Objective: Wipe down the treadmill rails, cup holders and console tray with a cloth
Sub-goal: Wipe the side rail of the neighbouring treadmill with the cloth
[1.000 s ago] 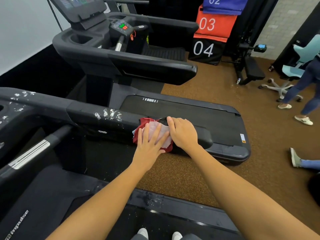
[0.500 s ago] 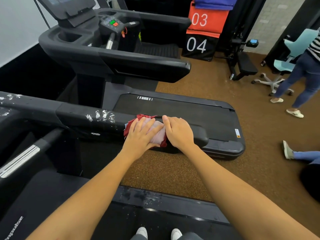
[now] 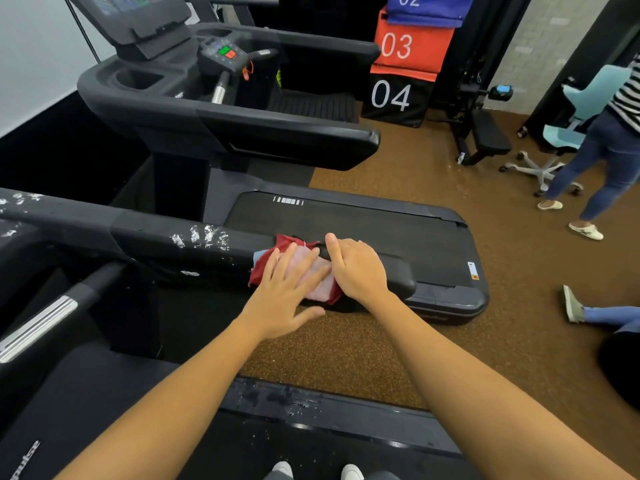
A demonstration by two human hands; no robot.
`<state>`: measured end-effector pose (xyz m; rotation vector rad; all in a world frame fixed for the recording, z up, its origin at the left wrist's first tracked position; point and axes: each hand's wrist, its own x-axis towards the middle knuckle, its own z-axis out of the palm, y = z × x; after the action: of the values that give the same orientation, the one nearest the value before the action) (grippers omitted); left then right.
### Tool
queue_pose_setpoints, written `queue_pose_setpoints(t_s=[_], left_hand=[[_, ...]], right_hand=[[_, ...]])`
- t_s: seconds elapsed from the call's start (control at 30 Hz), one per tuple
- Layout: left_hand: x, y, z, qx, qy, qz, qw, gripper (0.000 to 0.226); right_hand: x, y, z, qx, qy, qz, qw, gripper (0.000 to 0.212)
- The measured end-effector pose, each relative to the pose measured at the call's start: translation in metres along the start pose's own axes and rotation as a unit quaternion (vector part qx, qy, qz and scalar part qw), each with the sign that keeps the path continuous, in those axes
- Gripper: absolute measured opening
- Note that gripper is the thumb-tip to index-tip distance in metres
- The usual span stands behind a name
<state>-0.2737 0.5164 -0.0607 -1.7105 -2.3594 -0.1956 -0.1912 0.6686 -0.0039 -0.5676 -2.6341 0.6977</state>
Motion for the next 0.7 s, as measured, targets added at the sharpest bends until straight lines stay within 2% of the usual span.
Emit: queue_pose_setpoints(t_s=[0.13,0.27,0.53,0.7], left_hand=[[-0.009,0.004,0.018,0.051,0.016,0.005,0.999,0.058],[-0.002,-0.002,0.012,0.063,0.036,0.012,0.997,0.055],[0.010,-0.006,-0.004,0.020,0.036,-0.031,0.999,0.067],[0.008,0.010,0.008,0.103,0.049,-0.054,0.992,0.084]], right_hand=[[0.000,0.000,0.002,-0.009,0.005,-0.007,1.000,0.046],[-0.001,-0.002,0.001,-0.005,0.009,-0.005,1.000,0.047],[-0.001,-0.004,0.001,0.004,0.022,-0.006,1.000,0.044],[-0.002,-0.005,0.005,-0.001,0.035,0.001,0.999,0.043]])
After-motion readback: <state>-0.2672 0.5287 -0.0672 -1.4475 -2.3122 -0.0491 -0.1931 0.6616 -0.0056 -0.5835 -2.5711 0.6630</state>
